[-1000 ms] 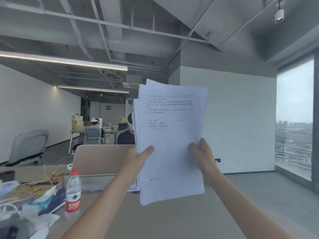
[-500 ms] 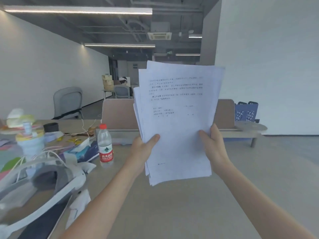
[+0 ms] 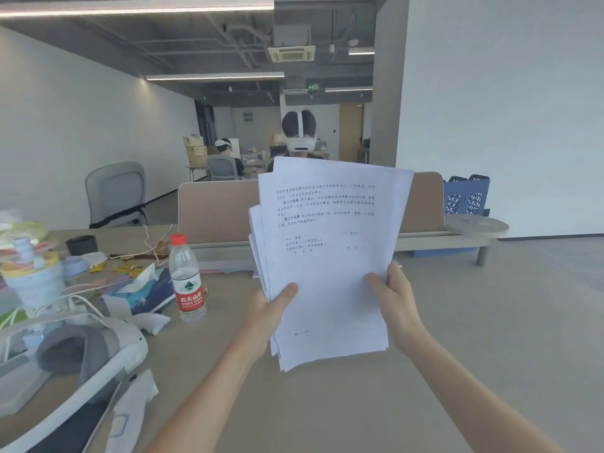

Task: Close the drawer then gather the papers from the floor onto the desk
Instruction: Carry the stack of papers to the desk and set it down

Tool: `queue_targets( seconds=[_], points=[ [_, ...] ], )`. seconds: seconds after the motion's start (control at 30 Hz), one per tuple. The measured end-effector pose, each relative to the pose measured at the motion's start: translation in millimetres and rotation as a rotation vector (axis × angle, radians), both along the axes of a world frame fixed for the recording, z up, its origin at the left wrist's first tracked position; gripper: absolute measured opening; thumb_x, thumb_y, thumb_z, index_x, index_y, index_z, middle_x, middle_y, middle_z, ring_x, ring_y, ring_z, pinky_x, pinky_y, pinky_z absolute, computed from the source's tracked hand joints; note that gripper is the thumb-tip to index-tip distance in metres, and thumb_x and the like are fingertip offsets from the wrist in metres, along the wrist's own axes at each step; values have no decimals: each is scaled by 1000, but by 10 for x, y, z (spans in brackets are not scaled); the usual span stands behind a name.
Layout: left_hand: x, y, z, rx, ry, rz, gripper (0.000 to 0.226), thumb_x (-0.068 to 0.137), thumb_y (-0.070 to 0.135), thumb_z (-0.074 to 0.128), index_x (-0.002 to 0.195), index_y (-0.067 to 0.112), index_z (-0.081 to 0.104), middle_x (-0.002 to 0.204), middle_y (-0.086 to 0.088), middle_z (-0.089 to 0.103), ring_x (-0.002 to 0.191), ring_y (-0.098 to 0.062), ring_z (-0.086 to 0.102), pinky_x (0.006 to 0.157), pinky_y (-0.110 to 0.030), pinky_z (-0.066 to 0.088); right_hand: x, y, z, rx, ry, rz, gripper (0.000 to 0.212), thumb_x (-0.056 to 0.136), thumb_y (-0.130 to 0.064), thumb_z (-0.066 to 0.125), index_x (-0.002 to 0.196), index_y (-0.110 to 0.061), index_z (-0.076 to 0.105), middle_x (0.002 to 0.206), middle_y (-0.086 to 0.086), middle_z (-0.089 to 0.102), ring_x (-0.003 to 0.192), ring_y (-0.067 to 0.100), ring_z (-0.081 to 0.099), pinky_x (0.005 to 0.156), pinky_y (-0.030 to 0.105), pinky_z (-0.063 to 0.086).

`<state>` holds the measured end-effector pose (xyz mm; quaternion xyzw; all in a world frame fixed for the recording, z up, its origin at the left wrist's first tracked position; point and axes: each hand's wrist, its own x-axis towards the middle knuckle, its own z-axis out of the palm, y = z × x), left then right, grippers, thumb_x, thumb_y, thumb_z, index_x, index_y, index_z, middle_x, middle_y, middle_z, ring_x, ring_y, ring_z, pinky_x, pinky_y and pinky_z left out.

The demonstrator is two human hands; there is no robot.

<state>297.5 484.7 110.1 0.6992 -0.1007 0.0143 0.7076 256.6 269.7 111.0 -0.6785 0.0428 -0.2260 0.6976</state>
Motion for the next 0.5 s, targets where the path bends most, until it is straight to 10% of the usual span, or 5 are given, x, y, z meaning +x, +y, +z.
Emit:
queue_targets(
  seconds=[0.23,0.5],
  points=[
    [-19,-8,-171,-26,77,-49,16,87,29,71,102,25,73,98,6,79,91,-14,74,85,-38,58,-37,-17,-167,-16,7,62,36,98,-11,48,121,-34,63,118,-4,72,115,26,66,97,50,53],
    [77,-80,-192,-9,103,-17,11,85,31,73,93,24,74,86,9,80,78,-9,76,71,-29,57,58,-77,-213,-31,-9,44,38,101,-15,50,129,-38,58,121,-13,71,116,14,65,97,42,52]
  ],
)
